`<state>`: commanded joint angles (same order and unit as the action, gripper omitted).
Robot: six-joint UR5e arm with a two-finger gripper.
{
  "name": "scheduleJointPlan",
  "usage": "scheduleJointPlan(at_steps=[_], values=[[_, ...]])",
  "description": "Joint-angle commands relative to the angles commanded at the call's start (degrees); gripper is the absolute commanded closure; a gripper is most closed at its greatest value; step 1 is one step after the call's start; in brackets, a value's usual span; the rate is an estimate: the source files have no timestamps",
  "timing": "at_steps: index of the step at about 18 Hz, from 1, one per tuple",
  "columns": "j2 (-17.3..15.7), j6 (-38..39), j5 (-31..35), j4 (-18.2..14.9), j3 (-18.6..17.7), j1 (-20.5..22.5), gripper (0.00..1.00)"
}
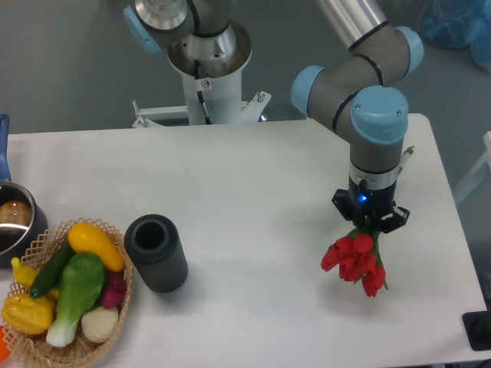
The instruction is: Insert the flowers into the vase
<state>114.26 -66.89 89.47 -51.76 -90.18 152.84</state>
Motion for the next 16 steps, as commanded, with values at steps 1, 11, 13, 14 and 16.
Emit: scheduleJointPlan(at_steps=[1,11,13,14,16], values=[[-0.26,0.35,-0.09,-0.35,-0.17,0.09,1.0],[-2.9,2.99,-8.52,0.26,-4.48,0.09,1.0],[-3.25,3.16,-10.89,0.35,-5.01,-0.17,1.0],[-4.04,3.43,-12.12,0.35,-5.36,-0.26,1.0],[-5.09,3.78,-14.75,0.43,-6.32,-0.26,1.0]])
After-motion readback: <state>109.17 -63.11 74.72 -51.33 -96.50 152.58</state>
